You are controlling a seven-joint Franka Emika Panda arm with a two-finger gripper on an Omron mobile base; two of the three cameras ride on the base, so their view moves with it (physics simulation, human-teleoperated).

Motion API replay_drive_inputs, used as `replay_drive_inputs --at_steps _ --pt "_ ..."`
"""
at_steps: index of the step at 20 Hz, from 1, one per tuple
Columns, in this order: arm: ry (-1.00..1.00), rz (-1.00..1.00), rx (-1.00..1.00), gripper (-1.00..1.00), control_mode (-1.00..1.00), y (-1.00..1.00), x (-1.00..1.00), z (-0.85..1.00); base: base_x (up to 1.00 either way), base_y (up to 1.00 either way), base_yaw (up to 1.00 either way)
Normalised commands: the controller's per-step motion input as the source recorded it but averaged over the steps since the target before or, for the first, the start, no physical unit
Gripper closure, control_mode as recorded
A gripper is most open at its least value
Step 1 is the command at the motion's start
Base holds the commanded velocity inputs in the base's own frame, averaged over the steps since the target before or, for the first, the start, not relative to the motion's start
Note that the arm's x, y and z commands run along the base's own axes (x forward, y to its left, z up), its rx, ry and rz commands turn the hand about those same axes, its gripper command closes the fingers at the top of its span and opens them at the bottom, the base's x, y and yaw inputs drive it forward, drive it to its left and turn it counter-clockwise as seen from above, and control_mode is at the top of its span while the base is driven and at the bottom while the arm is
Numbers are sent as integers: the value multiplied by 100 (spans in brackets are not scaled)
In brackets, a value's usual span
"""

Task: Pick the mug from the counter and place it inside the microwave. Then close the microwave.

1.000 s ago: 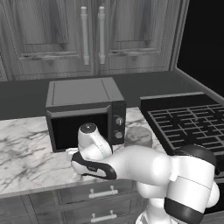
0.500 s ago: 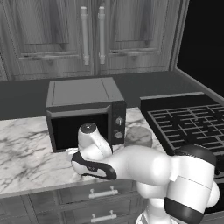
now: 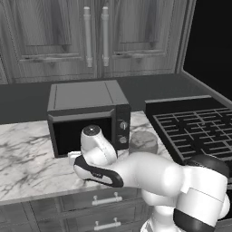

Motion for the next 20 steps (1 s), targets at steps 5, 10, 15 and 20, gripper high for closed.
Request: replay_drive_inputs --at_steps 5,10,15,20 --pt "0 0 6 100 -100 -33 -22 82 0 0 0" --pt "0 3 6 100 -100 -62 -16 55 0 0 0" --pt "0 4 0 100 -100 -73 -4 67 0 0 0" --pt "0 11 0 100 -100 -47 -19 100 0 0 0"
